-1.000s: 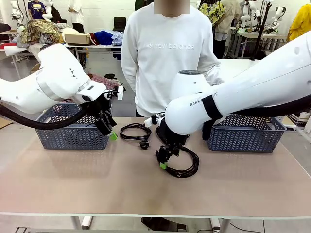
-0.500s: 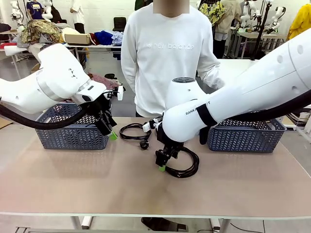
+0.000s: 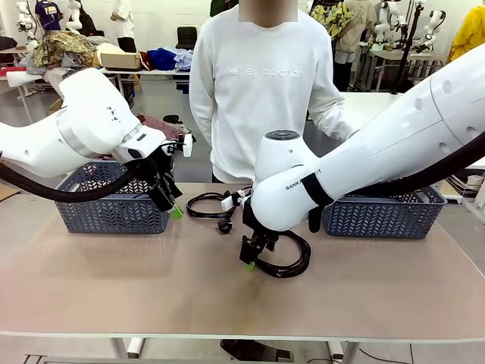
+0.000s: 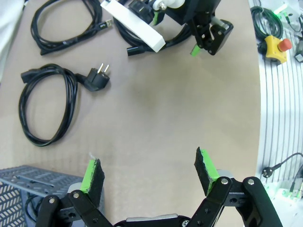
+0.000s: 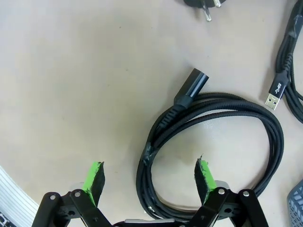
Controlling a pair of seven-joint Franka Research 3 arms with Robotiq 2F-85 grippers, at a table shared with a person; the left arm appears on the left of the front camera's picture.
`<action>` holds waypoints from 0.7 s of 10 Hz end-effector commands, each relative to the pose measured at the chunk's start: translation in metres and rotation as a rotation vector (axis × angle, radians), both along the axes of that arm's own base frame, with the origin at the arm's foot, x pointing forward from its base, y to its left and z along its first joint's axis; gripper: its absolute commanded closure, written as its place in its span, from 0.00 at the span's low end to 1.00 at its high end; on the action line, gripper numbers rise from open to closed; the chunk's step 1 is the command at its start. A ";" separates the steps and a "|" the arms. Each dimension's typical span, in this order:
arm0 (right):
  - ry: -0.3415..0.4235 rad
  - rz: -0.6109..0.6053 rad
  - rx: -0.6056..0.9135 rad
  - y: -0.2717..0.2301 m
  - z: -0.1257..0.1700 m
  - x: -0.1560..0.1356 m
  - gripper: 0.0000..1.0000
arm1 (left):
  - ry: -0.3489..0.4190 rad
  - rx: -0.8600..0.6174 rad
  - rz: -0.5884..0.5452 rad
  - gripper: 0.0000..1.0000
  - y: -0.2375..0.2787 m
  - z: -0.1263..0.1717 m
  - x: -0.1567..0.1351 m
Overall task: Organize the cables according to human instructions.
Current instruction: Pick up a bundle of cables and place it in the basket indicated by the human.
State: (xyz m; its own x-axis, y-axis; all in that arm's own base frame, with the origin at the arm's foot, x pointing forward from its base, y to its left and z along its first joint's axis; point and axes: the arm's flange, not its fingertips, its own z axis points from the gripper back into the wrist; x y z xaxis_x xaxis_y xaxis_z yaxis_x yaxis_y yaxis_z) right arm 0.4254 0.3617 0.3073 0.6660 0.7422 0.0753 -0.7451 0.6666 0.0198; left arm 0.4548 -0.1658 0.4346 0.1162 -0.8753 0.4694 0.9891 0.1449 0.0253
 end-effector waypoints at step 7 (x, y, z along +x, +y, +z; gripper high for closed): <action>-0.027 -0.049 -0.017 0.010 -0.003 0.015 0.24 | 0.000 -0.001 0.002 0.00 0.001 0.001 0.001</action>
State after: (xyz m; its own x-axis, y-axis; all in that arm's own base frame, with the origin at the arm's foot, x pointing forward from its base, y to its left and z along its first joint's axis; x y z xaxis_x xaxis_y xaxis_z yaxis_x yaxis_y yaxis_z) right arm 0.4355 0.3657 0.3032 0.6799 0.7292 0.0772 -0.7321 0.6810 0.0158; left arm 0.4548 -0.1658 0.4346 0.1162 -0.8753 0.4694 0.9891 0.1449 0.0252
